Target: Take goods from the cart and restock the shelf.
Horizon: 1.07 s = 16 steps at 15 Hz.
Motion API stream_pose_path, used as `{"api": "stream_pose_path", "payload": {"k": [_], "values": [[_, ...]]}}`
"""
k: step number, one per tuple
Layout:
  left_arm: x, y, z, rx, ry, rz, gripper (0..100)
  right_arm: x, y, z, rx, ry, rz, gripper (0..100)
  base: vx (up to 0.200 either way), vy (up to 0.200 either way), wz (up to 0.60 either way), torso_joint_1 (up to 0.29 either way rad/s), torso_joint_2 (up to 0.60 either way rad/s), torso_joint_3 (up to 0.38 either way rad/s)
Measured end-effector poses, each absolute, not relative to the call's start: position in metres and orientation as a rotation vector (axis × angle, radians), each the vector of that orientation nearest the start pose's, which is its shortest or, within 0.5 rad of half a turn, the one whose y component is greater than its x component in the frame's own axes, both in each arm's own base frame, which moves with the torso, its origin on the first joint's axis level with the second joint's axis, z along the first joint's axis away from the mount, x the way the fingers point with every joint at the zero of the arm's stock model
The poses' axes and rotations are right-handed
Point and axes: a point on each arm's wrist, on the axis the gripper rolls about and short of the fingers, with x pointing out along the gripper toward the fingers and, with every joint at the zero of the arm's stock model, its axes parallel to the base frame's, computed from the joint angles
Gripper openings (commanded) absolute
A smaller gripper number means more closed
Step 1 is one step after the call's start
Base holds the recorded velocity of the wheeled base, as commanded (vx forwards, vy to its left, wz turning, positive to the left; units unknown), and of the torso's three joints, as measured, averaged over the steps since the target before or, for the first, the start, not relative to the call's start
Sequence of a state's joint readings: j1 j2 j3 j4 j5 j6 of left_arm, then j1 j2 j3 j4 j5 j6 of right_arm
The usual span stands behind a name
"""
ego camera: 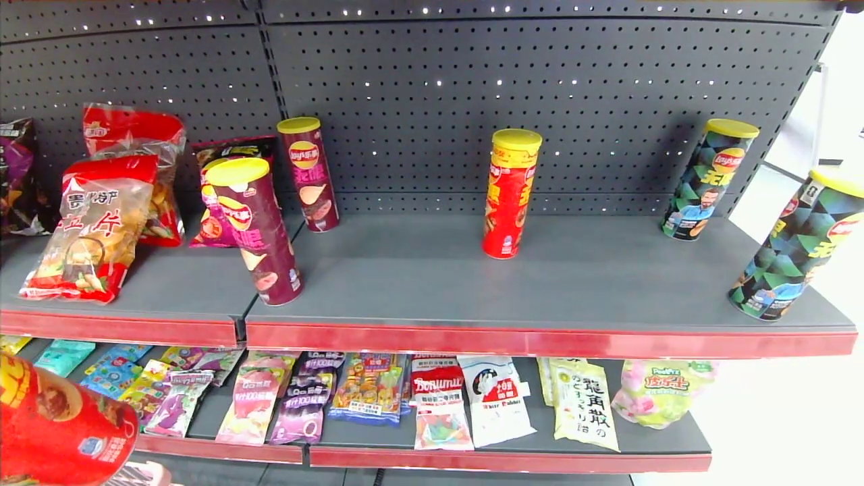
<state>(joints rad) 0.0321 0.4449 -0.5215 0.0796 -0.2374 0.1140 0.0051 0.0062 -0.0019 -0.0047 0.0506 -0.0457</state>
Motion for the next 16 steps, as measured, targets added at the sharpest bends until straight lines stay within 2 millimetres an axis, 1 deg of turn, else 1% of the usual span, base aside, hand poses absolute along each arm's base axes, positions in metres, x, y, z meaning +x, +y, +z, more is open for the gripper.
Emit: {"api": "stream_pose_path", "payload": {"k": [1,2,3,4,5,6,8,9,10,11,12,14,16], "values": [[-0.002,-0.005,0.212,0.113,-0.004,-0.209,0,-0.023,0.001,0.08,-0.051,-0.01,0.069,100,0.0,0.0,0.0,0.0,0.0,0.0],[-0.003,-0.005,0.21,0.113,-0.004,-0.213,0,-0.025,0.001,0.091,-0.047,-0.032,0.077,100,0.0,0.0,0.0,0.0,0.0,0.0],[-0.003,-0.006,0.207,0.113,0.001,-0.216,0,-0.027,0.002,0.11,-0.04,-0.056,0.087,100,0.0,0.0,0.0,0.0,0.0,0.0],[-0.003,-0.006,0.205,0.113,0.002,-0.218,0,-0.026,0.002,0.134,-0.048,-0.072,0.109,100,0.0,0.0,0.0,0.0,0.0,0.0],[-0.003,-0.006,0.204,0.106,0.005,-0.232,0,-0.02,0.003,0.158,-0.068,-0.065,0.146,100,0.0,0.0,0.0,0.0,0.0,0.0],[-0.003,-0.007,0.202,0.098,0.011,-0.265,0,-0.009,0.003,0.182,-0.084,-0.045,0.197,100,0.0,0.0,0.0,0.0,0.0,0.0],[-0.003,-0.008,0.199,0.092,0.016,-0.331,0,0.027,0.008,0.232,-0.107,0.001,0.325,100,0.0,0.0,0.0,0.0,0.0,0.0],[-0.003,-0.008,0.197,0.091,0.019,-0.342,0,0.049,0.013,0.253,-0.111,0.026,0.4,100,0.0,0.0,0.0,0.0,0.0,0.0],[-0.003,-0.008,0.197,0.09,0.022,-0.343,0,0.076,0.022,0.271,-0.116,0.049,0.474,100,0.0,0.0,0.0,0.0,0.0,0.0],[-0.003,-0.008,0.197,0.09,0.022,-0.341,0,0.102,0.033,0.284,-0.12,0.069,0.533,100,0.0,0.0,0.0,0.0,0.0,0.0],[-0.003,-0.008,0.197,0.089,0.024,-0.339,0,0.128,0.045,0.292,-0.123,0.082,0.584,100,0.0,0.0,0.0,0.0,0.0,0.0],[-0.003,-0.008,0.196,0.088,0.026,-0.336,0,0.181,0.072,0.298,-0.123,0.09,0.649,100,0.0,0.0,0.0,0.0,0.0,0.0],[-0.003,-0.008,0.197,0.088,0.024,-0.332,0,0.23,0.097,0.291,-0.118,0.074,0.68,100,0.0,0.0,0.0,0.0,0.0,0.0]]}}
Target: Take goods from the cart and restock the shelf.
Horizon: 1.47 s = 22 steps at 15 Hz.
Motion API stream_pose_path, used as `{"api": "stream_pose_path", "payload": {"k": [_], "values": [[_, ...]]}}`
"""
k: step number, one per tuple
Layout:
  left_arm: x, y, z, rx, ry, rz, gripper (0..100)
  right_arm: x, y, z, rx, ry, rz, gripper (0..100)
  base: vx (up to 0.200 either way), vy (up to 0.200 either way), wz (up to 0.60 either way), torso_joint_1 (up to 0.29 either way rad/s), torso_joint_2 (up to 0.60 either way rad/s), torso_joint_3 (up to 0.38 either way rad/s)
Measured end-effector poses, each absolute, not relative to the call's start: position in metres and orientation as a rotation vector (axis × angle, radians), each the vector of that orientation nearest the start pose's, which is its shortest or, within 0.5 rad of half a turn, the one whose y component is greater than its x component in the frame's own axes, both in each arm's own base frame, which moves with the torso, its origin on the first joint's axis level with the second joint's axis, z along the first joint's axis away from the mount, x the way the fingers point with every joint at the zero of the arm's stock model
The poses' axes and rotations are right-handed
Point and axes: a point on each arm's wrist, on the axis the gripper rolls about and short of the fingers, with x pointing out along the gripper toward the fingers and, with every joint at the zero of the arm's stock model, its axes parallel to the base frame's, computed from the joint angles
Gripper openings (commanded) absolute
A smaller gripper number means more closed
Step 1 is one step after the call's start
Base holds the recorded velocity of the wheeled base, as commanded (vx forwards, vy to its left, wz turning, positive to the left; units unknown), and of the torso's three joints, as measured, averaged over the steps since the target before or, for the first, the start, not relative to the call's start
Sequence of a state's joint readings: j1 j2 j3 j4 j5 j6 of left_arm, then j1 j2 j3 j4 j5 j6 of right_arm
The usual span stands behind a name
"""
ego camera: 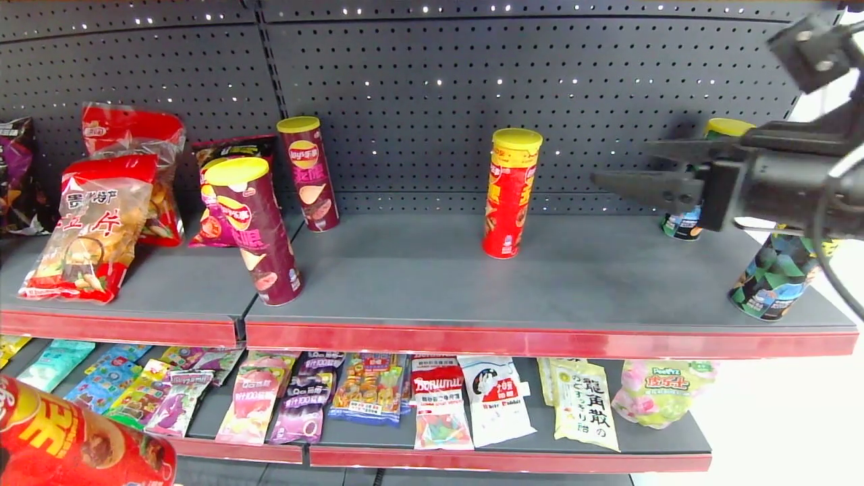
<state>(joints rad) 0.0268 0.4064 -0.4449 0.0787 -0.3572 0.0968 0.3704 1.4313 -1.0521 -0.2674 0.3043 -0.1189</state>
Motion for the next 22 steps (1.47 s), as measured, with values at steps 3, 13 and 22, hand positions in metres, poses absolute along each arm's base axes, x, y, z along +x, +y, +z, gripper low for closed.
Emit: {"api": "stream_pose_path", "payload": {"k": [3,13,22], "values": [[-0.004,-0.008,0.203,0.09,0.005,-0.324,0,0.285,0.121,0.266,-0.112,0.077,0.688,100,0.0,0.0,0.0,0.0,0.0,0.0],[-0.005,-0.007,0.207,0.084,-0.007,-0.295,0,0.367,0.14,0.235,-0.092,0.122,0.588,100,0.0,0.0,0.0,0.0,0.0,0.0],[-0.005,-0.007,0.205,0.083,-0.003,-0.296,0,0.39,0.149,0.227,-0.074,0.122,0.585,100,0.0,0.0,0.0,0.0,0.0,0.0]]}}
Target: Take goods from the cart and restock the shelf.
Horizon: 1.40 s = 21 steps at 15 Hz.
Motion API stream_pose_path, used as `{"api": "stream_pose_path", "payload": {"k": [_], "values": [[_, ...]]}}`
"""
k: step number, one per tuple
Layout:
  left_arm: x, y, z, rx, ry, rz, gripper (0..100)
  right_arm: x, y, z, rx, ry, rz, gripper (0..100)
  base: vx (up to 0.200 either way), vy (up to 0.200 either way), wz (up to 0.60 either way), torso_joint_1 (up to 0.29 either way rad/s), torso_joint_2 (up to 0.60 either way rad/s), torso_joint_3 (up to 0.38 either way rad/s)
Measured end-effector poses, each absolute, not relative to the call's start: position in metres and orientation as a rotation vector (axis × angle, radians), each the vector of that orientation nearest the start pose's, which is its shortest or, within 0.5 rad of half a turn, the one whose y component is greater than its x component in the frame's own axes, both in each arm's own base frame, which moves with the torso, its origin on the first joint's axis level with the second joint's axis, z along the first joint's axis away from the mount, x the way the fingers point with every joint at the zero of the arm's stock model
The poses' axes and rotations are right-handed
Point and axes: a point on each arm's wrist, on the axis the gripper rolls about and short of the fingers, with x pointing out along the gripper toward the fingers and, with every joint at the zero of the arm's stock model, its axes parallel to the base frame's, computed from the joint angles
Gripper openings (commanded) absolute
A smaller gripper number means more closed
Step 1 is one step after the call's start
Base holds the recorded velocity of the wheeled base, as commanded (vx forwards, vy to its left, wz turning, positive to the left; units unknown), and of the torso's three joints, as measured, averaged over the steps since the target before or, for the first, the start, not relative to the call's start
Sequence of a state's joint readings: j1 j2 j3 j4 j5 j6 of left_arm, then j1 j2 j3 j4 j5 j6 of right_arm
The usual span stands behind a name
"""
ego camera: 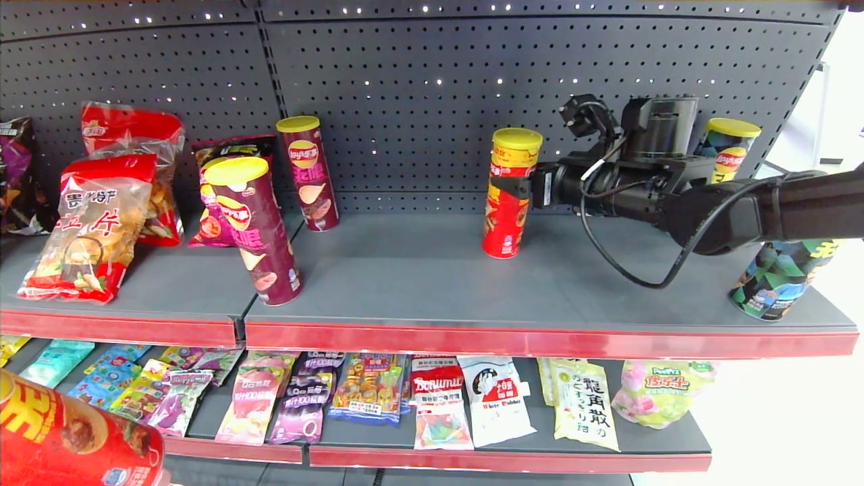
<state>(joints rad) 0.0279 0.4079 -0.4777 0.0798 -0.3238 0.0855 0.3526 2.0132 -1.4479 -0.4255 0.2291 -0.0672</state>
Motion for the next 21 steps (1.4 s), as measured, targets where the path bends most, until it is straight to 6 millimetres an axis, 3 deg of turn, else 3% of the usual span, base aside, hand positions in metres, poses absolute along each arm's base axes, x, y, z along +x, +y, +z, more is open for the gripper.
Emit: {"api": "stream_pose_path", "payload": {"k": [5,6,10,15,21], "values": [[-0.004,-0.007,0.203,0.082,0.005,-0.296,0,0.408,0.156,0.228,-0.072,0.088,0.583,100,0.0,0.0,0.0,0.0,0.0,0.0],[-0.004,-0.007,0.203,0.082,0.007,-0.296,0,0.41,0.157,0.226,-0.072,0.091,0.58,0,0.0,0.0,0.0,0.0,0.0,0.0],[-0.004,-0.007,0.201,0.081,0.012,-0.296,0,0.418,0.161,0.221,-0.072,0.085,0.562,0,0.0,0.0,0.0,0.0,0.0,0.0],[-0.004,-0.007,0.199,0.079,0.012,-0.296,0,0.414,0.162,0.226,-0.063,0.087,0.618,0,0.0,0.0,0.0,0.0,0.0,0.0],[-0.004,-0.007,0.198,0.063,0.018,-0.307,0,0.347,0.133,0.272,-0.147,0.086,0.772,0,0.0,0.0,0.0,0.0,0.0,0.0]]}}
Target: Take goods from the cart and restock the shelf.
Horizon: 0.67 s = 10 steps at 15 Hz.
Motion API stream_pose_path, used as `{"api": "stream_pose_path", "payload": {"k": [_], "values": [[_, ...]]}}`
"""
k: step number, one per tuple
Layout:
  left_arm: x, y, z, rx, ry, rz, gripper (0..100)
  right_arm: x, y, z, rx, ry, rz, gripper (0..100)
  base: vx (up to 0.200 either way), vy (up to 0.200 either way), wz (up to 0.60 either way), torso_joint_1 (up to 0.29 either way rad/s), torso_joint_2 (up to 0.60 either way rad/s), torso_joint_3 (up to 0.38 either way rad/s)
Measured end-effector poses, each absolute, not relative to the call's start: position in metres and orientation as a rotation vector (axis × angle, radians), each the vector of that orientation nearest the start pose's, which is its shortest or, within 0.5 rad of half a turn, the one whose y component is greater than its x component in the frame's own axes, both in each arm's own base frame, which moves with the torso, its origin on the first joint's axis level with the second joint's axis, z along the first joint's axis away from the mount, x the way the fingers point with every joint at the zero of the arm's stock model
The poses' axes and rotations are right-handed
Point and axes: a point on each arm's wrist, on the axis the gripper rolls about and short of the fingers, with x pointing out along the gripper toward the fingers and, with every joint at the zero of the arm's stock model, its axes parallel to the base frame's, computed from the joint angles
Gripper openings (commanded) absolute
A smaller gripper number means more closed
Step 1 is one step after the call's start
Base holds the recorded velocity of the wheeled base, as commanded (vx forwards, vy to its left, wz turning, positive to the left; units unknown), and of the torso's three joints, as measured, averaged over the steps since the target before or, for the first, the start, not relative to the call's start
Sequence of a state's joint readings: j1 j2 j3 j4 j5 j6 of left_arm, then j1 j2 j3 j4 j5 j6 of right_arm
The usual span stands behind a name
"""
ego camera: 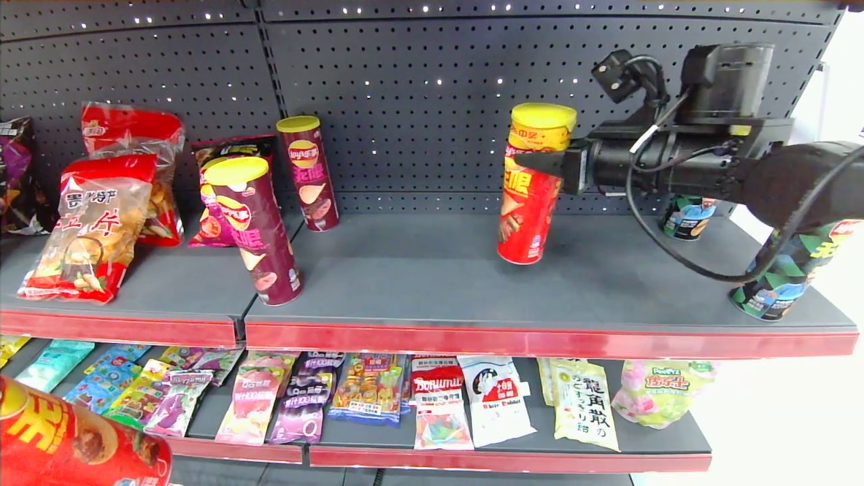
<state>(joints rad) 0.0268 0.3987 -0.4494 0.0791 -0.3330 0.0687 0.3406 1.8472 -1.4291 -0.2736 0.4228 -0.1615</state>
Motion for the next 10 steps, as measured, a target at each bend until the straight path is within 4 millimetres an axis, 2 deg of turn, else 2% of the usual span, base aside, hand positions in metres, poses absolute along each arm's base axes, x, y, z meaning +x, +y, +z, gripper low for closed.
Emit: {"api": "stream_pose_path", "payload": {"k": [2,4,6,10], "values": [[-0.004,-0.007,0.198,0.064,0.017,-0.307,0,0.329,0.125,0.276,-0.145,0.078,0.878,0,0.0,0.0,0.0,0.0,0.0,0.0],[-0.004,-0.008,0.198,0.064,0.015,-0.308,0,0.318,0.117,0.271,-0.147,0.082,0.976,0,0.0,0.0,0.0,0.0,0.0,0.0],[-0.005,-0.008,0.198,0.064,0.012,-0.309,0,0.315,0.112,0.271,-0.145,0.076,1.021,0,0.0,0.0,0.0,0.0,0.0,0.0],[-0.005,-0.008,0.199,0.065,0.009,-0.309,0,0.32,0.107,0.264,-0.171,0.044,1.172,0,0.0,0.0,0.0,0.0,0.0,0.0]]}}
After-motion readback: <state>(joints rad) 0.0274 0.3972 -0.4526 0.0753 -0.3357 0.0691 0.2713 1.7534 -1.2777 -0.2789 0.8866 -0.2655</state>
